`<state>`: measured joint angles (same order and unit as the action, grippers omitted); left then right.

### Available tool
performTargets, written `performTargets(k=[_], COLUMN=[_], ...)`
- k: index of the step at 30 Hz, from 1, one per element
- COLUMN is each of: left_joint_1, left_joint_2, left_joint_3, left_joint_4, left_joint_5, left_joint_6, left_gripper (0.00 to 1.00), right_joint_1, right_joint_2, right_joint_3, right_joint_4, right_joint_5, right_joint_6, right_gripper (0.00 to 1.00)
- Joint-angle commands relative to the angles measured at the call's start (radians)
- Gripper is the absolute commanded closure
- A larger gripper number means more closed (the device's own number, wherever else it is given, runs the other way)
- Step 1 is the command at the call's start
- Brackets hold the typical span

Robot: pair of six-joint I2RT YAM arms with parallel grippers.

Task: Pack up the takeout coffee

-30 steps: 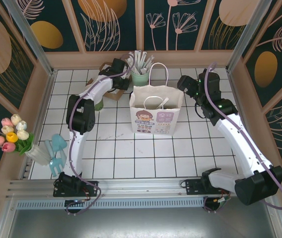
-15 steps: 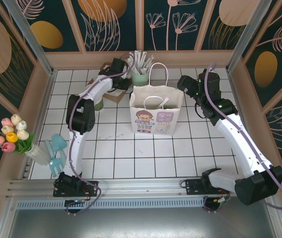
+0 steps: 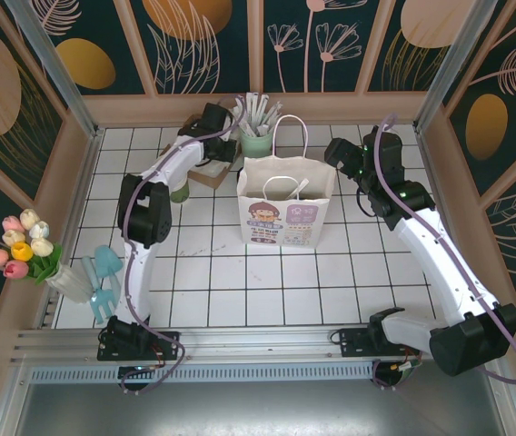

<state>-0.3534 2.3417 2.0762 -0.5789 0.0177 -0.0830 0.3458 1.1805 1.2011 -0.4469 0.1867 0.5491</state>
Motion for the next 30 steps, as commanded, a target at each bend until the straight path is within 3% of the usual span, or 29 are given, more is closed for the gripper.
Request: performTargets(k=[1, 2, 11, 15, 17, 22, 26, 30], left_joint_1=[0.007, 0.006, 0.008, 0.007, 0.007, 0.007, 0.006, 0.007], left_joint_2=[-0.069, -0.066, -0.078, -0.154, -0.181, -0.156, -0.18, -0.203], left_joint_3=[-0.007, -0.004, -0.005, -0.125, -0.184, -0.189, -0.183, -0.191], left_joint_4=[0.028, 0.024, -0.02, -0.009, -0.009, -0.055, -0.029, 0.0], left_joint_5=[-0.004, -0.001, 0.039, 0.042, 0.054, 0.062, 0.053, 0.027], left_joint_6=[0.005, 0.005, 0.0, 0.015, 0.038, 0.054, 0.049, 0.053], left_gripper=[0.96, 1.0, 1.0, 1.0, 0.87, 0.81, 0.57, 0.55], right_joint_1=[-0.001, -0.002, -0.002, -0.001, -0.002, -0.002, -0.002, -0.001], right_joint_2=[-0.021, -0.02, -0.022, -0.02, -0.016, -0.009, -0.012, -0.011], right_joint_3=[-0.009, -0.009, -0.011, -0.014, -0.014, -0.011, -0.01, -0.011], right_joint_4=[-0.001, -0.001, -0.002, -0.001, 0.001, 0.001, -0.002, -0.003], right_joint_5=[0.017, 0.017, 0.019, 0.02, 0.017, 0.012, 0.013, 0.013], right_joint_6=[-0.011, -0.011, -0.012, -0.012, -0.012, -0.015, -0.014, -0.012], right_gripper=[0.01, 0.01, 0.01, 0.01, 0.01, 0.01, 0.01, 0.01])
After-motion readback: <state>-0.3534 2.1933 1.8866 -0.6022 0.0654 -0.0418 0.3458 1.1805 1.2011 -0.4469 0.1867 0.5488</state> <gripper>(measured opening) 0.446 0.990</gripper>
